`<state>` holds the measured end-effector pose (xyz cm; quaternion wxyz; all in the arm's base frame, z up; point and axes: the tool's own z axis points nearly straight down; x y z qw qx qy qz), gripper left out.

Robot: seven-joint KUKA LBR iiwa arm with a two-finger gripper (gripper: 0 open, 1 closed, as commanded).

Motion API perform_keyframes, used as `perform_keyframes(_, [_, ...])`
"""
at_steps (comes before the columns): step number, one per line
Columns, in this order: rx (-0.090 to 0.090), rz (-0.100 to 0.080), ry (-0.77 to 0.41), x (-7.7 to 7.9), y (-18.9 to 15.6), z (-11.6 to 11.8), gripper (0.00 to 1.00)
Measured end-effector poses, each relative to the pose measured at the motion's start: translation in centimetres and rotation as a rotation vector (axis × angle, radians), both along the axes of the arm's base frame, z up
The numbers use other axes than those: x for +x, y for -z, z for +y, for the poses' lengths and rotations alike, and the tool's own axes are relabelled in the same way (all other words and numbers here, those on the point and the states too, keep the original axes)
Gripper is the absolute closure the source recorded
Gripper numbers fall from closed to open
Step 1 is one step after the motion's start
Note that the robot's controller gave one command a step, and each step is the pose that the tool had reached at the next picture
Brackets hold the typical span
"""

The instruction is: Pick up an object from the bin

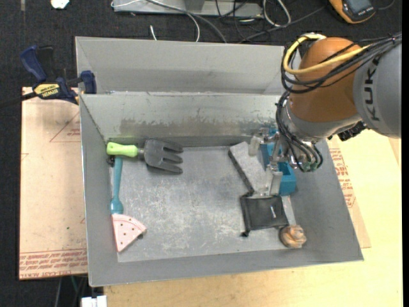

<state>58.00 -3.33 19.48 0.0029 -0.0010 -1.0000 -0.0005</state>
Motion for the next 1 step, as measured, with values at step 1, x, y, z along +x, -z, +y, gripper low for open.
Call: perform_keyframes(1, [0.000, -0.005, -0.001, 0.05, -0.39, 0.01, 0.00])
